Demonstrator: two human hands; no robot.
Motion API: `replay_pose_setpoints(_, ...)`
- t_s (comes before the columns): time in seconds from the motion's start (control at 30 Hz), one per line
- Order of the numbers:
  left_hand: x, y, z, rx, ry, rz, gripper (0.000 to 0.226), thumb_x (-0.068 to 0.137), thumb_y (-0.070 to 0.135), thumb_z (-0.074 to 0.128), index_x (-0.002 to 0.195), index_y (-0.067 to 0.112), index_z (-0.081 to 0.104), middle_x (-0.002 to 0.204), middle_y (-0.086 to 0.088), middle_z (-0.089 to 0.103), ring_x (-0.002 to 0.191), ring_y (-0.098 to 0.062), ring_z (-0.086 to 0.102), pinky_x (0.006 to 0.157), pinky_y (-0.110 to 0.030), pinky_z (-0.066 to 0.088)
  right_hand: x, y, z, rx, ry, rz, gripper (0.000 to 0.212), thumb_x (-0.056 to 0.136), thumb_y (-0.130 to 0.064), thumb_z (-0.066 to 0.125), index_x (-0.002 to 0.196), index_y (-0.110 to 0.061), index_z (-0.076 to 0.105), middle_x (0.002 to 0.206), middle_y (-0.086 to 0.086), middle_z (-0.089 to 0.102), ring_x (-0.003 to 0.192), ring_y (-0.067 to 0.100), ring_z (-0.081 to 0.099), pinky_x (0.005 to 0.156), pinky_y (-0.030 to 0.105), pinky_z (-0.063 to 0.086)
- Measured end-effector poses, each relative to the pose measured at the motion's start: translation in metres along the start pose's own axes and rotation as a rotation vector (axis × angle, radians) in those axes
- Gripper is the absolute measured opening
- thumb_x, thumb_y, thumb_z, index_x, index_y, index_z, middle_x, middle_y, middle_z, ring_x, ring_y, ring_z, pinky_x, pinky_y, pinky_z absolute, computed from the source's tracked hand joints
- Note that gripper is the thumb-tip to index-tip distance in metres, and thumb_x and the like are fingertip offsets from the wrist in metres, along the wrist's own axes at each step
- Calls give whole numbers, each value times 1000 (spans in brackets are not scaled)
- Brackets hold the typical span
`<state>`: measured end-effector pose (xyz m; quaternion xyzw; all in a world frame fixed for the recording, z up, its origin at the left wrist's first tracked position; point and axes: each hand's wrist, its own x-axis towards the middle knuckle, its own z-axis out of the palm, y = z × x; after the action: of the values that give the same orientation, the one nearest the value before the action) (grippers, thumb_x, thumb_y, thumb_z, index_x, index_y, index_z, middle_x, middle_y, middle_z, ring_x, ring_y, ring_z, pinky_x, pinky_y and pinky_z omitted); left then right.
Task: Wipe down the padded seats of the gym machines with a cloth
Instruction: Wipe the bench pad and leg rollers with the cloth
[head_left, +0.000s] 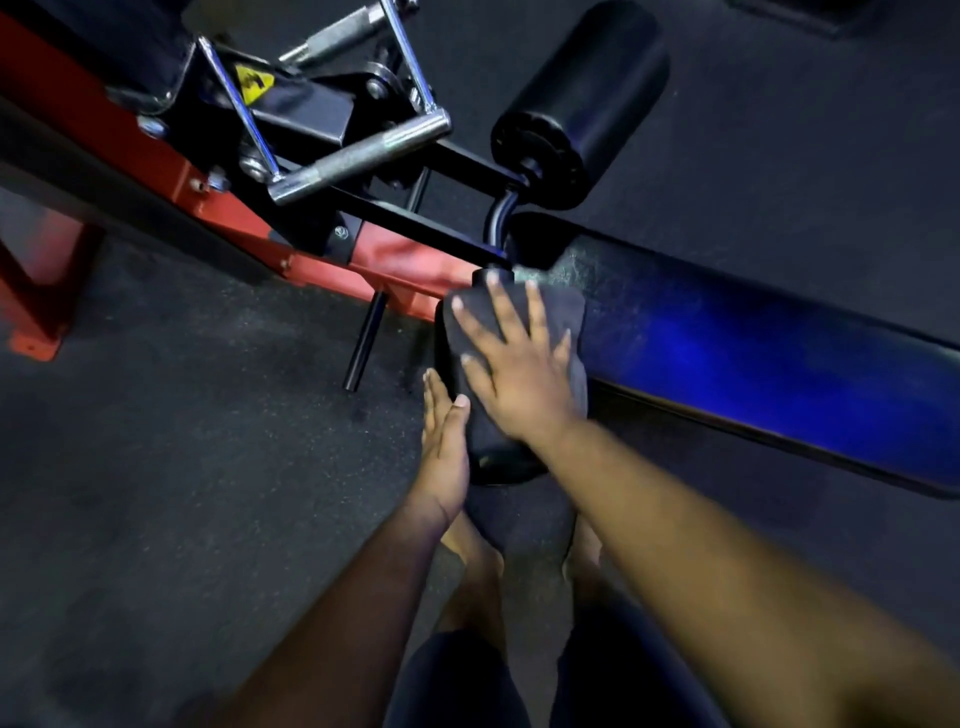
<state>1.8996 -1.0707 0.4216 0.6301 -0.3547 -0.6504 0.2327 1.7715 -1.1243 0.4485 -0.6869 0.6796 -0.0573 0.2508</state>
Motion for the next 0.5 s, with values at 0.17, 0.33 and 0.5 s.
replay_pose_setpoints(0.17, -12, 5, -2, 418, -50, 113, 110, 77, 95, 13, 162, 29, -14, 168, 10, -25, 150, 2, -24, 127, -43, -9, -30, -1, 11, 75, 138, 154, 65, 100, -57, 45, 158, -53, 16, 171, -12, -11, 158, 23, -11, 104, 63, 43)
replay_pose_setpoints(0.33, -12, 22, -13, 838, -144, 340, 102, 81, 90, 3, 155, 26, -28, 162, 7, -39, 150, -5, -34, 126, -42, -15, -88, 11, 33, 217, 95, 59, 67, 99, -46, 44, 155, -60, 10, 171, -13, -12, 158, 24, -12, 104, 64, 43)
replay_pose_setpoints(0.5, -1, 21, -17, 834, -156, 368, 108, 80, 93, 2, 159, 24, -23, 164, 9, -36, 150, -5, -33, 125, -41, -16, 14, 16, 1, 189, 110, 87, 60, 101, -54, 41, 156, -55, 18, 171, -15, -10, 158, 26, -10, 107, 76, 32)
